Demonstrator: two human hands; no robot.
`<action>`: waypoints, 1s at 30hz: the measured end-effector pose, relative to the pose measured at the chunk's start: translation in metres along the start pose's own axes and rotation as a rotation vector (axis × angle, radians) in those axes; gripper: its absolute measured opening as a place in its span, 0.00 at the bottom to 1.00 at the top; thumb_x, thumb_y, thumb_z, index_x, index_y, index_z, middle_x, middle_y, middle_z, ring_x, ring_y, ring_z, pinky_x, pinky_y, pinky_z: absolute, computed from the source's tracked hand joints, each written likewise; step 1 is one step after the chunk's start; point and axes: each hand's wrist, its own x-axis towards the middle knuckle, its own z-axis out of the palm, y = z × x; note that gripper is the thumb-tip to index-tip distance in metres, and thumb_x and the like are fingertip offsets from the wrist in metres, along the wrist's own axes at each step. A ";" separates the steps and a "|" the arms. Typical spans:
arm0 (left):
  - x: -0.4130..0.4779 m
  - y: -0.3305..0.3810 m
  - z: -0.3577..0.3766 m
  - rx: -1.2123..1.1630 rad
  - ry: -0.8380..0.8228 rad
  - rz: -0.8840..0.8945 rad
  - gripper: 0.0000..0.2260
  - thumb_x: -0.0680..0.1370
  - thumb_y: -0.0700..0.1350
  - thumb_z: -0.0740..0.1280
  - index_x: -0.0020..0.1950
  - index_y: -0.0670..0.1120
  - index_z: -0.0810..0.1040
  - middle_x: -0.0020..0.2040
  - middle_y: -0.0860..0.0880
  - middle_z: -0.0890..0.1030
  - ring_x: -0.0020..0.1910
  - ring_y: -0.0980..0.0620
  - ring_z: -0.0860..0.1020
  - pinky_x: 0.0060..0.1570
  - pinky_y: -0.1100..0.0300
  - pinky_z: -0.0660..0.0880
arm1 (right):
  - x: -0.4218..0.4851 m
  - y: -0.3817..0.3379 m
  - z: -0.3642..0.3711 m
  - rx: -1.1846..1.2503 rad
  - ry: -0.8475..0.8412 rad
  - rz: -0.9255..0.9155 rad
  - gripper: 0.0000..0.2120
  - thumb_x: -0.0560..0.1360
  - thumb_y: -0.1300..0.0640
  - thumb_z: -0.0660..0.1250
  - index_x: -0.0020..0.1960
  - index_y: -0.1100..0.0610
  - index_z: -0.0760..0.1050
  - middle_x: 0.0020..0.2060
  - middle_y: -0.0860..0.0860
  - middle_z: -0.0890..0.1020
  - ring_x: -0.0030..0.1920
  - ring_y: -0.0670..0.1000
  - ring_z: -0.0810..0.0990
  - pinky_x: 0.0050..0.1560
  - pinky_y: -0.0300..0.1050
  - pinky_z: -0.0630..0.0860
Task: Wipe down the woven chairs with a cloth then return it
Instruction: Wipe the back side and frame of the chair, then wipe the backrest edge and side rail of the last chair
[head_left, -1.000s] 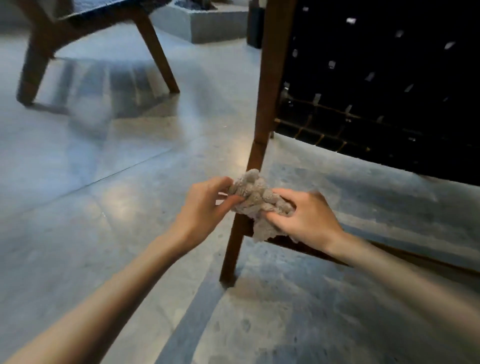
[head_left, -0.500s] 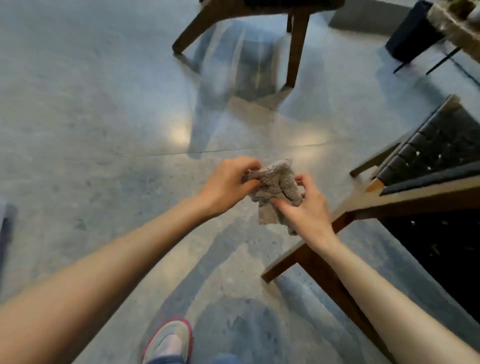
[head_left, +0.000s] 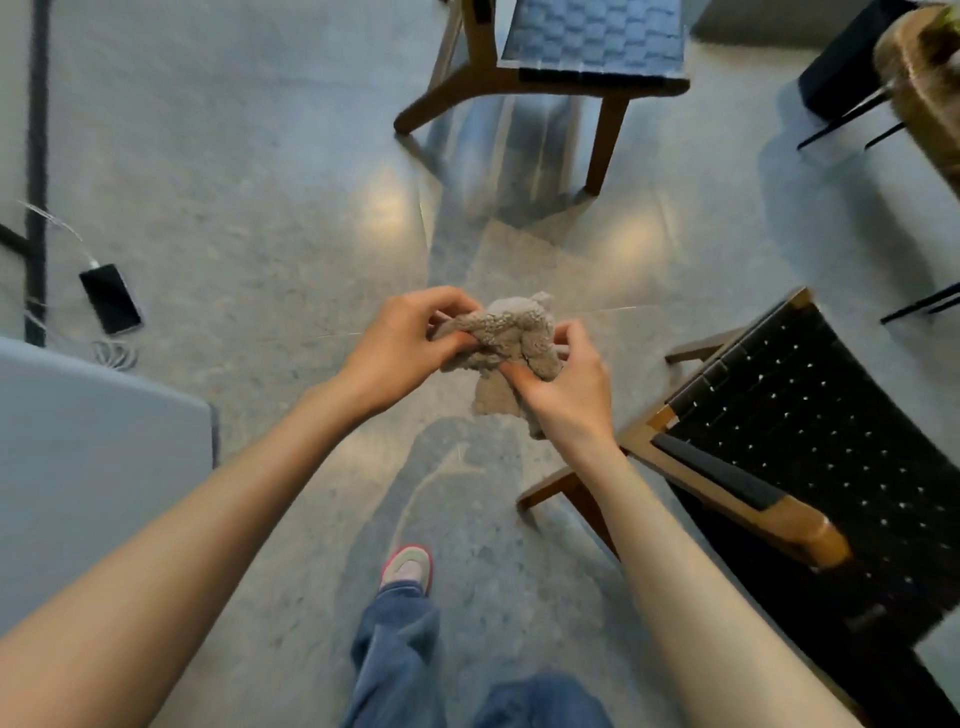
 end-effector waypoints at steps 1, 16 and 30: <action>-0.001 0.016 -0.010 0.000 -0.009 -0.014 0.09 0.74 0.36 0.70 0.46 0.51 0.80 0.39 0.57 0.81 0.37 0.58 0.78 0.40 0.61 0.76 | 0.000 -0.018 -0.011 -0.035 -0.023 -0.013 0.16 0.68 0.51 0.76 0.48 0.54 0.71 0.45 0.51 0.79 0.47 0.50 0.78 0.47 0.54 0.76; 0.088 0.174 0.030 0.133 -0.359 0.159 0.05 0.77 0.39 0.67 0.50 0.47 0.81 0.45 0.54 0.81 0.46 0.52 0.80 0.50 0.51 0.77 | 0.022 -0.070 -0.192 -0.080 -0.004 0.169 0.34 0.63 0.44 0.76 0.59 0.46 0.58 0.50 0.48 0.79 0.49 0.55 0.81 0.48 0.59 0.79; 0.309 0.273 0.099 0.485 -0.755 0.469 0.04 0.78 0.39 0.65 0.52 0.42 0.75 0.50 0.47 0.78 0.46 0.49 0.75 0.43 0.63 0.69 | 0.142 -0.041 -0.295 -0.060 0.126 0.399 0.19 0.69 0.44 0.73 0.55 0.51 0.74 0.54 0.47 0.71 0.53 0.45 0.71 0.53 0.43 0.71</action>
